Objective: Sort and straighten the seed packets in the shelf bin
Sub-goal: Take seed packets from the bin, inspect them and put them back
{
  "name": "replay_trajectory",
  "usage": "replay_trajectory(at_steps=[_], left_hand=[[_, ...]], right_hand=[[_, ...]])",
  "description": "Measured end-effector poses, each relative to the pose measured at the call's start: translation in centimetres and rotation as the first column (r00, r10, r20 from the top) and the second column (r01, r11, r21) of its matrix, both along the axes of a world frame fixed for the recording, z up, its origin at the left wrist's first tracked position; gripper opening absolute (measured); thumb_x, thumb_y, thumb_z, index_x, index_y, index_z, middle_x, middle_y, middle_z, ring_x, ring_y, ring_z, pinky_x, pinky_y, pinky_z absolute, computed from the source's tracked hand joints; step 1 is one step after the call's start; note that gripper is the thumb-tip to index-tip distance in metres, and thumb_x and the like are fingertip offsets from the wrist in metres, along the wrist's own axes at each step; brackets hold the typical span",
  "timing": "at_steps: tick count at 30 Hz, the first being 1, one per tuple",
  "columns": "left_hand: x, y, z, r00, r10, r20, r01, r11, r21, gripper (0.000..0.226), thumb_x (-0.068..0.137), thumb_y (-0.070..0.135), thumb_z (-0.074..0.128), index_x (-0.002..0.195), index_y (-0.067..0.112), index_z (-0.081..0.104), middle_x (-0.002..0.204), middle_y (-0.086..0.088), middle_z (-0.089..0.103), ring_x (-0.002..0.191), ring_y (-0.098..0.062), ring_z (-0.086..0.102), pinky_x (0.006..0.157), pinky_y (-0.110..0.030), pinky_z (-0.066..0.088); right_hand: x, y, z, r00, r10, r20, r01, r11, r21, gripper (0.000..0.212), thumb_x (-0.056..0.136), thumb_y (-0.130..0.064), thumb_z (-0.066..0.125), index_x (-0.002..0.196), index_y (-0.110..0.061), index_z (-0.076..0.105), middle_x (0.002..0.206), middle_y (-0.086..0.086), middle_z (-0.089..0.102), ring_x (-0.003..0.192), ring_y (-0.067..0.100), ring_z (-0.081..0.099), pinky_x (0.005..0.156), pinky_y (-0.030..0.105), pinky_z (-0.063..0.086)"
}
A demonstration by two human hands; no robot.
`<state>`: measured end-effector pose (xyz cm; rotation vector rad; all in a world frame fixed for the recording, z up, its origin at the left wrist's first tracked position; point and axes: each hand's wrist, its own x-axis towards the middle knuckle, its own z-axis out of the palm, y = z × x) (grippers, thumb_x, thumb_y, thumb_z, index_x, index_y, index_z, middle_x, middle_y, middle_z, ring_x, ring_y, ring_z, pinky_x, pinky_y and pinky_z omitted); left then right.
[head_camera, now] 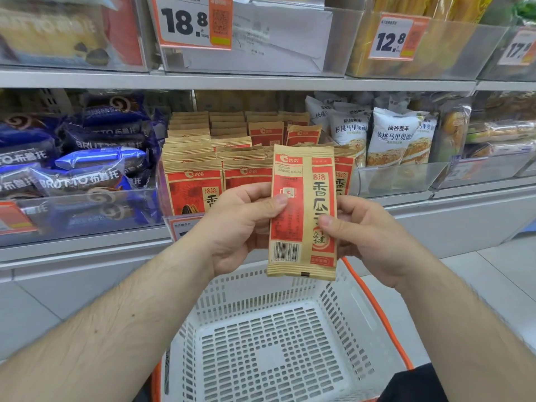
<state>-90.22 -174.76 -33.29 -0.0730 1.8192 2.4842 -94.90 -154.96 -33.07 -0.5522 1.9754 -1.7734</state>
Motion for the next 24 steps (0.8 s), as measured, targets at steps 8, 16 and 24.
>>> replay_trajectory(at_steps=[8,16,24], left_hand=[[-0.1,0.0,-0.1,0.999,-0.013,0.032,0.012,0.999,0.038,0.032,0.076,0.021,0.066,0.105,0.009,0.072,0.081,-0.005,0.074,0.057,-0.01,0.067,0.049,-0.024,0.054],[-0.1,0.0,-0.2,0.999,0.004,0.039,-0.003,1.0,-0.027,0.02,0.089,0.015,0.063,0.106,0.013,0.073,0.086,-0.004,0.077,0.065,-0.012,0.071,0.054,-0.025,0.056],[0.1,1.1,-1.2,0.982,0.135,-0.133,-0.181,0.88,-0.439,0.061,0.073,0.037,0.088,0.124,0.032,0.057,0.106,0.015,0.074,0.1,-0.002,0.069,0.092,-0.038,0.056]], right_hand=[[0.0,0.7,-0.1,0.98,0.183,0.077,-0.182,0.983,-0.017,0.065,0.069,-0.008,0.077,0.129,-0.011,0.053,0.105,0.022,0.073,0.086,0.037,0.072,0.057,0.035,0.059],[0.5,0.3,0.2,0.987,0.155,0.037,-0.157,0.987,0.037,0.061,0.074,0.004,0.071,0.13,-0.011,0.05,0.105,0.016,0.075,0.09,0.031,0.074,0.061,0.036,0.06],[1.7,-1.7,-0.3,0.924,0.11,-0.366,0.065,0.898,0.434,0.06,0.069,-0.023,0.085,0.117,-0.035,0.052,0.101,-0.012,0.072,0.081,0.0,0.071,0.071,0.024,0.058]])
